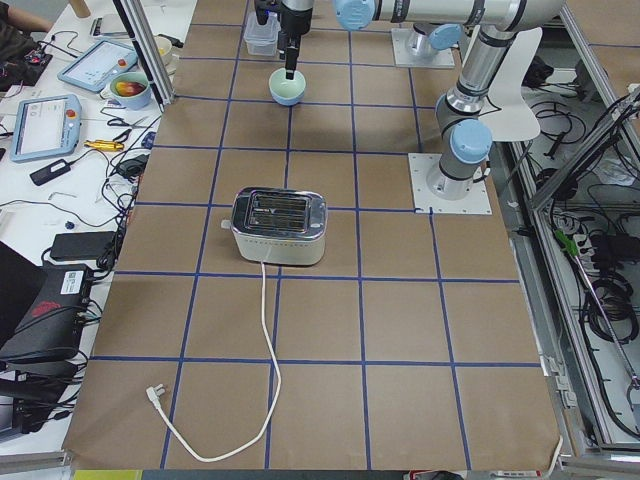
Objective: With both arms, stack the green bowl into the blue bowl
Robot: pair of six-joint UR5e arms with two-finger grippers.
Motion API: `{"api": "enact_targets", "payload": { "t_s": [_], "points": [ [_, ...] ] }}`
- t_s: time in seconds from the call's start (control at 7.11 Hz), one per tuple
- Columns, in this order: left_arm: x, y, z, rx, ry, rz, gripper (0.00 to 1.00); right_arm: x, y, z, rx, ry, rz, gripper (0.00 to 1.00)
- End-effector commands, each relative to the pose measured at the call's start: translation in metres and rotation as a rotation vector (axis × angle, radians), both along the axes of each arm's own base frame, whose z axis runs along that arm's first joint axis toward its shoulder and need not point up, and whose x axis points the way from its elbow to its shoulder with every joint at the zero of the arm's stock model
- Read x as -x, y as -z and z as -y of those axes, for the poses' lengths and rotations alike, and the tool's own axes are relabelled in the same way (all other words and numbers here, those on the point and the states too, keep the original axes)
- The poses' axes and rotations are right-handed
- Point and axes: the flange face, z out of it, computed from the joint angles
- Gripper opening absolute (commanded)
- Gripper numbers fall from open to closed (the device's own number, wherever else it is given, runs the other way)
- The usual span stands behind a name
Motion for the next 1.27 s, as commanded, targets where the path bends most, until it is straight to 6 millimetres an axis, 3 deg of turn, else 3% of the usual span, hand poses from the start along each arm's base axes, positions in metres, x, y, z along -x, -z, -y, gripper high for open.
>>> {"api": "enact_targets", "payload": {
  "t_s": [0.0, 0.14, 0.56, 0.84, 1.12],
  "points": [
    [0.000, 0.001, 0.000, -0.003, -0.001, 0.000, 1.00, 0.031, -0.101, -0.010, -0.088, -0.061, -0.103, 1.00],
    [0.000, 0.000, 0.000, 0.000, -0.002, 0.000, 1.00, 0.040, -0.136, -0.006, -0.090, -0.109, -0.118, 1.00],
    [0.000, -0.002, 0.000, 0.003, -0.002, 0.000, 1.00, 0.110, -0.189, -0.031, -0.090, -0.233, -0.184, 1.00],
    [0.000, 0.001, 0.000, -0.003, -0.001, 0.000, 1.00, 0.122, -0.198, -0.039, -0.077, -0.222, -0.200, 1.00],
    [0.000, 0.001, 0.000, -0.001, -0.002, 0.000, 1.00, 0.121, -0.191, -0.042, -0.097, -0.226, -0.190, 1.00]
  ]
}}
